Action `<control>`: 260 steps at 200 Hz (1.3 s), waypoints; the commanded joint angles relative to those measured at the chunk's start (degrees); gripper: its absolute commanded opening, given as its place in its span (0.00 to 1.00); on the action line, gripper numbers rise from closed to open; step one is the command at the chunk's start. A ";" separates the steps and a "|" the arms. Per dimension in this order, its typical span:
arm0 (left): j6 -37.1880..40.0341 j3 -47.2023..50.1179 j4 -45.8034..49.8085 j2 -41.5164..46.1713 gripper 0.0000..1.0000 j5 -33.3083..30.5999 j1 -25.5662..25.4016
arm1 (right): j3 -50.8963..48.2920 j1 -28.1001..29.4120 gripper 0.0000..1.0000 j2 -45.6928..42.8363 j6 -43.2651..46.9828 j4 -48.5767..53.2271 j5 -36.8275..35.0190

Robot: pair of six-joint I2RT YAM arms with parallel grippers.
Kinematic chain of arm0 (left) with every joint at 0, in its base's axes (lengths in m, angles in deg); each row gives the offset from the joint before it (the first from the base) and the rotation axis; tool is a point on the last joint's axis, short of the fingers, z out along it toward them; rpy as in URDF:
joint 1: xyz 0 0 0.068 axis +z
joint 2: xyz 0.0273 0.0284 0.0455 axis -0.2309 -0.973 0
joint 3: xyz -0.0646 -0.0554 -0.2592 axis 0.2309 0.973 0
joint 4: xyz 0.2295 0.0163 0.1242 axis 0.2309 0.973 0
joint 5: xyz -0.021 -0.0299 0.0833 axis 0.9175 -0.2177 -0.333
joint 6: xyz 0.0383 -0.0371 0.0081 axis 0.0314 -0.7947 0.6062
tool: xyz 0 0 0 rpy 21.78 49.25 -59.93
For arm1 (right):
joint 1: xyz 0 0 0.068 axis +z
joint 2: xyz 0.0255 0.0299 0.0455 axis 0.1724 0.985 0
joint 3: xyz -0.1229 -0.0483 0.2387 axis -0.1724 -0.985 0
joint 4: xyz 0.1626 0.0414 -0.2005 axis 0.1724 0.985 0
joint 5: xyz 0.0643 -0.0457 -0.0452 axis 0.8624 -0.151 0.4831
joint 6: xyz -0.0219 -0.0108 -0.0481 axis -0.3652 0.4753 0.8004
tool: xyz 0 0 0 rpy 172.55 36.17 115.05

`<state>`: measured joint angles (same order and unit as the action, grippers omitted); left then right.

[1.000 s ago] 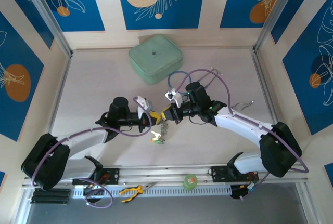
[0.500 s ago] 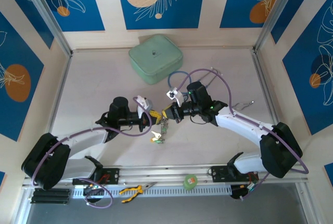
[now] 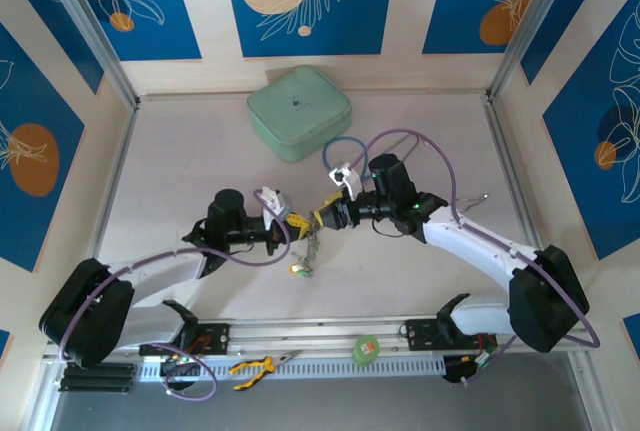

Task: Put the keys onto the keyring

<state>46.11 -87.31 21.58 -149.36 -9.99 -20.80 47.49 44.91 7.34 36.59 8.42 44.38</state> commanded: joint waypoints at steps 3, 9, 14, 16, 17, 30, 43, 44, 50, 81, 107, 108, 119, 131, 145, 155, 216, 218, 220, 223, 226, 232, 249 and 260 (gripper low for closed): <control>1.78 2.20 -9.79 1.50 0.00 0.26 -0.52 | 1.14 -1.48 0.47 -3.42 6.53 3.62 -0.14; 1.76 2.99 -12.73 1.25 0.00 0.63 -0.56 | 1.01 -1.64 0.47 -3.93 9.16 3.97 -0.48; 1.76 3.82 -15.60 1.01 0.00 0.99 -0.57 | 0.88 -1.60 0.48 -4.38 11.87 4.20 -0.45; 1.87 4.05 -16.29 0.90 0.00 1.13 -0.57 | 0.81 -1.65 0.47 -4.49 13.76 4.28 0.05; 1.86 4.26 -16.79 0.80 0.00 1.22 -0.57 | 0.71 -1.66 0.47 -4.56 14.53 4.35 0.25; 2.41 5.65 -23.31 -0.44 0.00 2.40 -0.52 | -0.76 -0.99 0.47 -5.53 24.41 4.00 1.10; 3.94 5.37 -25.40 -1.65 0.00 4.77 -0.54 | -2.13 -0.28 0.46 -5.94 34.53 4.99 4.30; 4.08 5.32 -25.52 -1.71 0.00 4.97 -0.55 | -2.26 -0.18 0.46 -5.95 35.15 5.10 4.40; 4.78 5.13 -26.12 -2.25 0.00 6.14 -0.57 | -2.81 0.22 0.46 -5.99 38.39 5.31 4.77; 7.43 4.46 -26.39 -3.20 0.00 8.83 -0.98 | -3.40 1.34 0.44 -5.56 41.14 4.56 7.68; 8.11 4.41 -25.93 -2.94 0.00 9.47 -1.35 | -3.34 2.96 0.42 -4.00 41.29 4.17 7.23; 8.15 4.44 -25.93 -2.92 0.00 9.47 -1.35 | -3.30 3.06 0.42 -3.97 41.21 4.08 7.27; 8.27 4.57 -25.76 -2.75 0.00 9.47 -1.43 | -3.28 3.41 0.40 -3.29 40.98 3.34 7.53; 8.39 4.72 -25.57 -2.48 0.00 9.47 -1.56 | -3.15 3.75 0.38 -2.61 40.70 2.65 7.83; 8.57 4.85 -25.41 -2.18 0.00 9.39 -1.63 | -2.76 4.04 0.33 -1.74 40.61 2.42 7.95; 8.62 4.92 -25.31 -1.93 0.00 9.39 -1.71 | -2.46 4.18 0.29 -1.20 40.63 2.49 8.10; 8.58 5.23 -24.80 -1.67 0.00 7.28 -1.97 | -2.12 4.74 0.00 -0.57 39.52 1.11 10.41; 8.59 5.26 -24.67 -1.68 0.00 6.81 -1.95 | -2.08 4.74 0.00 -0.66 39.55 1.27 10.43; 8.54 5.35 -24.62 -1.57 0.00 6.30 -1.92 | -2.04 4.70 0.00 -0.72 39.62 1.48 10.39; 8.41 5.42 -24.47 -1.42 0.00 5.40 -1.93 | -1.90 4.76 0.00 -0.81 39.74 1.88 10.38; 8.39 5.55 -24.18 -1.22 0.04 4.59 -1.91 | -1.75 4.80 0.00 -0.92 39.97 2.38 10.30; 8.56 5.64 -23.41 -0.80 0.14 3.18 -1.97 | -1.32 4.73 0.00 -1.11 40.39 3.84 10.00; 10.70 4.93 -17.24 1.63 0.26 1.37 -1.97 | 1.38 5.05 0.00 -1.24 42.35 10.22 7.46; 12.85 3.76 -11.23 3.59 0.27 0.92 -1.98 | 3.52 5.54 0.00 -0.80 44.25 15.29 4.94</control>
<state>54.98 -81.69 2.11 -149.86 -6.62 -22.18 45.61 49.54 6.84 77.13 14.52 51.13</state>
